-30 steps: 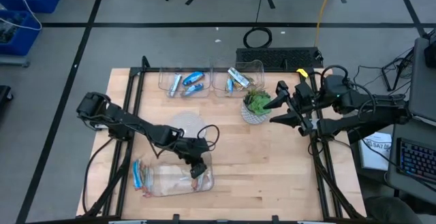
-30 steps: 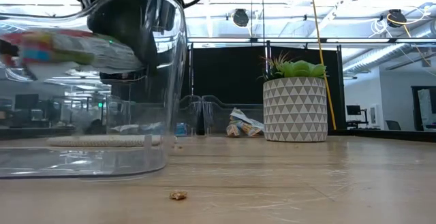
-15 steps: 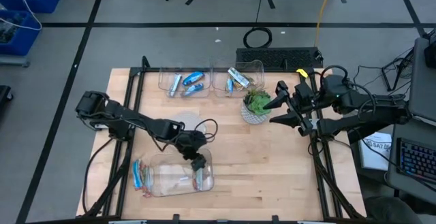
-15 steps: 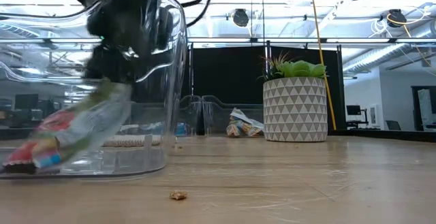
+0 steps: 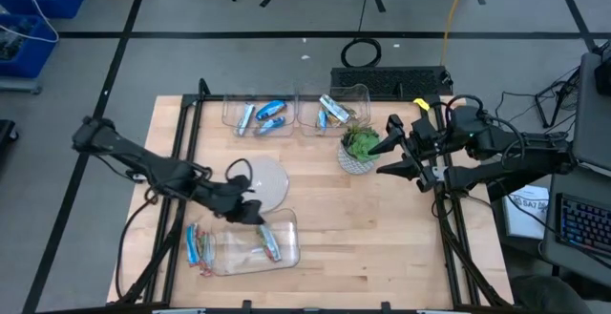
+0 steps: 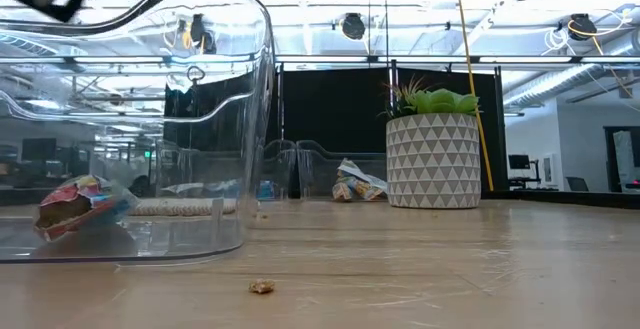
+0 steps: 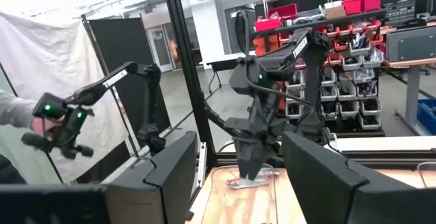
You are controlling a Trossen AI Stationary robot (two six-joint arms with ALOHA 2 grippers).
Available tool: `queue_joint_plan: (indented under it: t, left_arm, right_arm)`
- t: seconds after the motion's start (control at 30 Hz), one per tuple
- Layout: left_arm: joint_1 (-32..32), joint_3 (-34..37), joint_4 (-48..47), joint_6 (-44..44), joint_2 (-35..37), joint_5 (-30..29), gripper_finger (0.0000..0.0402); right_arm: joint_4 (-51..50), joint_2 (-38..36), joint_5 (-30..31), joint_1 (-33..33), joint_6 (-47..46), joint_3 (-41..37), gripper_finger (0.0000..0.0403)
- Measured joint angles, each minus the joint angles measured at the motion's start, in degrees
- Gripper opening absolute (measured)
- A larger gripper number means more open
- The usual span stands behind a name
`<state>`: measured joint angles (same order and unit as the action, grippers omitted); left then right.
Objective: Pick and place Granola Bars by type
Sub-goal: Put the red granola bar into the bottom transparent bin
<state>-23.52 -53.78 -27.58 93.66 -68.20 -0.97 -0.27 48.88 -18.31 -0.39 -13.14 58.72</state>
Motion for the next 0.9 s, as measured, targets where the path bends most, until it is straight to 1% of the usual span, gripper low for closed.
queue_joint_plan:
  t: [0.1, 0.23, 0.4, 0.53, 0.63, 0.73, 0.8, 0.9]
  left_arm:
    - [-2.2, 0.0, -6.8, 7.4, 2.7, 2.1, 0.0165]
    - [-5.2, 0.0, -13.2, 14.0, 6.0, 8.2, 0.0155]
    - [-7.3, 0.0, -19.8, 17.6, 10.5, 13.2, 0.0154]
    - [-8.9, 0.0, -28.9, 21.6, 13.5, 15.8, 0.0152]
    - [-9.6, 0.0, -37.2, 24.2, 14.6, 15.7, 0.0153]
    - [-9.7, 0.0, -44.9, 27.6, 14.5, 13.8, 0.0153]
    - [-9.7, 0.1, -49.5, 29.8, 13.8, 11.7, 0.0151]
    - [-9.7, 0.1, -52.9, 34.5, 12.0, 7.3, 0.0147]
  right_arm:
    - [0.0, 0.0, 0.0, 0.0, 0.3, 0.0, 0.0208]
    - [0.0, 0.0, 0.0, 0.0, 0.0, 0.0, 0.0208]
    - [0.0, 0.0, 0.1, 0.0, 0.0, 0.0, 0.0208]
    - [0.0, 0.2, 0.3, 0.0, 0.0, 0.0, 0.0208]
    - [0.0, 0.5, 0.3, 0.0, 0.0, 0.0, 0.0208]
    - [0.1, 0.8, 0.3, 0.0, 0.1, 0.0, 0.0208]
    - [0.1, 0.9, 0.3, 0.0, 0.1, 0.0, 0.0208]
    - [0.1, 0.9, 0.2, 0.0, 0.3, 0.0, 0.0208]
